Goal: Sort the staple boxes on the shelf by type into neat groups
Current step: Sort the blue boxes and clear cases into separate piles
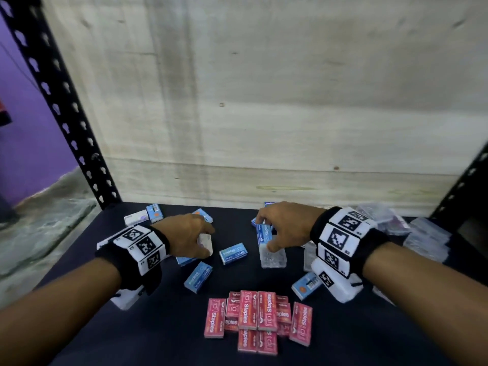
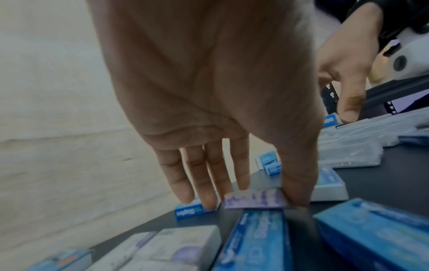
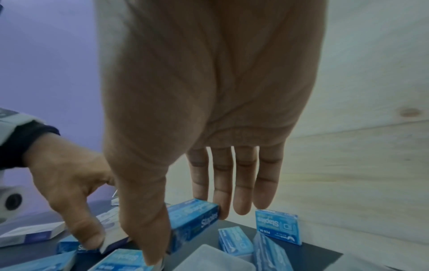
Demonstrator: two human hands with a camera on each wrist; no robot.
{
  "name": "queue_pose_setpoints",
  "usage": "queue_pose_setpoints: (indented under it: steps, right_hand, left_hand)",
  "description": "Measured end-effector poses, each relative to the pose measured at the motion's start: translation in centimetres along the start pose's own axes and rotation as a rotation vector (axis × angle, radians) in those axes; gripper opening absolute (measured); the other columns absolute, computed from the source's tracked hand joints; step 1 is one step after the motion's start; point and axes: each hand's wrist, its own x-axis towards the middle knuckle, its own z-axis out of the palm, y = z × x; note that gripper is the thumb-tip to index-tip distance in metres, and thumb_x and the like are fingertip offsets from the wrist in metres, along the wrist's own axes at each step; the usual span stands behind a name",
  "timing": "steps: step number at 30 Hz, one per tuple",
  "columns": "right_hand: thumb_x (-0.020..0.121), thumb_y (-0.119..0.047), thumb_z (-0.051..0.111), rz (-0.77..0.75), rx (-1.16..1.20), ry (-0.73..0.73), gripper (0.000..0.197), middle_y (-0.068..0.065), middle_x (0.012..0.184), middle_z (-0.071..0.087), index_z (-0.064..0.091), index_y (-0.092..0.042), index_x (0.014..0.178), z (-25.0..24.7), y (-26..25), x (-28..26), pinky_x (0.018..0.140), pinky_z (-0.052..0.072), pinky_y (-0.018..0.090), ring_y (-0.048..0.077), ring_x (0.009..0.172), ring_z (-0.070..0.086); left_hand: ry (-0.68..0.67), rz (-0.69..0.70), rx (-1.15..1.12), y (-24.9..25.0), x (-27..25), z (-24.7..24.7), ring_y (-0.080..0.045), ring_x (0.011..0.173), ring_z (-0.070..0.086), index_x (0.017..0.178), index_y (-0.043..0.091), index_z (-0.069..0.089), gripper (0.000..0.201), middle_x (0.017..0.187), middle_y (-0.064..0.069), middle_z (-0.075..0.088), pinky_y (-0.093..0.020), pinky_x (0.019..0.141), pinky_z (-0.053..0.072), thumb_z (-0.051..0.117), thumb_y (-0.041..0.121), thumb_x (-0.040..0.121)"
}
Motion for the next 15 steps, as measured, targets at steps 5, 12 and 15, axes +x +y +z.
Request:
queue_pose_setpoints:
  steps: [5, 12, 15]
  right_hand:
    - [0.086, -0.038, 0.074, 0.005, 0.029, 0.007, 0.067, 0.000, 0.138, 0.052, 0.043, -0.021, 0.142, 0.3, 0.3, -1.2, 0.093, 0.045, 0.030, 0.020, 0.119, 0.054]
    - [0.085, -0.040, 0.073, 0.037, 0.044, -0.012, 0.068, 0.000, 0.136, 0.054, 0.041, -0.024, 0.143, 0.7, 2.0, -5.2, 0.096, 0.048, 0.036, 0.021, 0.116, 0.055]
    - [0.085, -0.042, 0.072, 0.060, 0.050, -0.008, 0.066, -0.001, 0.132, 0.055, 0.042, -0.025, 0.142, 1.2, 3.4, -8.0, 0.097, 0.047, 0.036, 0.019, 0.115, 0.054]
  left_hand:
    - [0.096, 0.110, 0.015, 2.1, 0.4, -0.3, -0.015, 0.120, 0.047, 0.136, 0.032, 0.048, 0.065, 0.127, 0.007, 0.052, -0.036, 0.099, 0.043, 0.055, 0.069, 0.083]
    - [-0.035, 0.172, 0.057, 5.2, 1.7, -0.2, -0.019, 0.114, 0.053, 0.134, 0.023, 0.052, 0.052, 0.125, 0.000, 0.056, -0.031, 0.095, 0.045, 0.066, 0.040, 0.087]
    - [-0.031, 0.167, 0.041, 5.5, 1.2, -0.8, -0.015, 0.117, 0.051, 0.129, 0.026, 0.055, 0.042, 0.126, 0.005, 0.052, -0.025, 0.093, 0.041, 0.065, 0.031, 0.088]
